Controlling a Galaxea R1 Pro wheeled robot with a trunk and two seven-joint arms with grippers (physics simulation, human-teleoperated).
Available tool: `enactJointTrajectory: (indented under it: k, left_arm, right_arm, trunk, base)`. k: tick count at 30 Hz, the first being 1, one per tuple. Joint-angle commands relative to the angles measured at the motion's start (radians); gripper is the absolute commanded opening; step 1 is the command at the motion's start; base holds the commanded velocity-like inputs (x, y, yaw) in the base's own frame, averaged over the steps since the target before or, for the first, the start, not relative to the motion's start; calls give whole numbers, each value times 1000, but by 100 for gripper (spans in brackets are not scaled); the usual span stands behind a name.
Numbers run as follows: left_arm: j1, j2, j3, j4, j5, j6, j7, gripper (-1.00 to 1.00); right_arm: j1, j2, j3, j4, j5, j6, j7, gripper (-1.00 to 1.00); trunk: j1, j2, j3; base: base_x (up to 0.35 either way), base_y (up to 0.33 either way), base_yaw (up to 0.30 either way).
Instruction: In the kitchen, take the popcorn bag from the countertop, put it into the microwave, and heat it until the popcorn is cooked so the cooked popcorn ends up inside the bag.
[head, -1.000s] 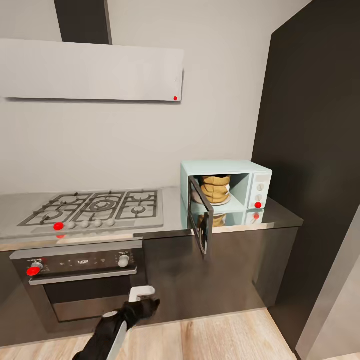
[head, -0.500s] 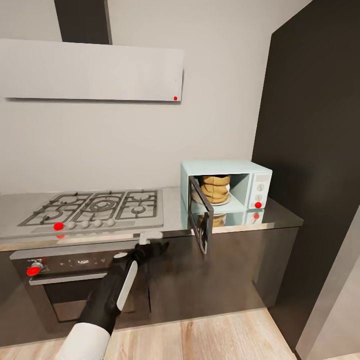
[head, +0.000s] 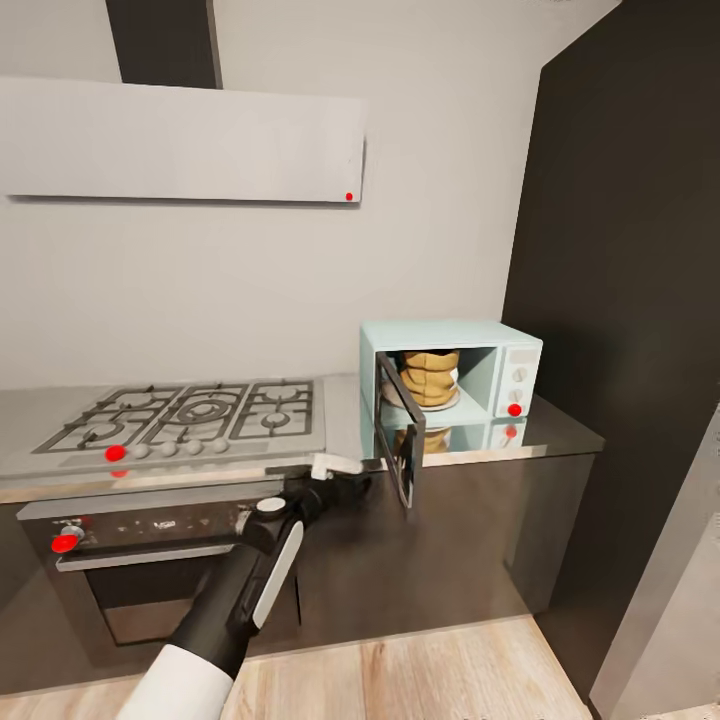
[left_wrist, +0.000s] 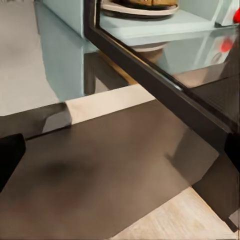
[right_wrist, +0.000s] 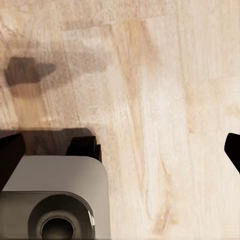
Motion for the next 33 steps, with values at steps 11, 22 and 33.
enactJointTrajectory:
  k: [11, 22, 33]
  left_arm:
    - [-1, 4, -1, 3, 9, -6, 3, 100]
    - [-1, 4, 4, 11, 9, -80, 25, 100]
    - [-1, 3, 2, 10, 11, -81, 34, 100]
  right_arm:
    - [-1, -1, -9, 3, 8, 4, 2, 100]
    - [-1, -2, -9, 3, 10, 5, 2, 100]
    - [-1, -6, -9, 3, 10, -1, 3, 100]
  trunk:
    - [0, -1, -1]
    - [0, -1, -1]
    - [0, -1, -1]
  base:
    - [0, 0, -227]
    - [5, 0, -126]
    - [24, 0, -1]
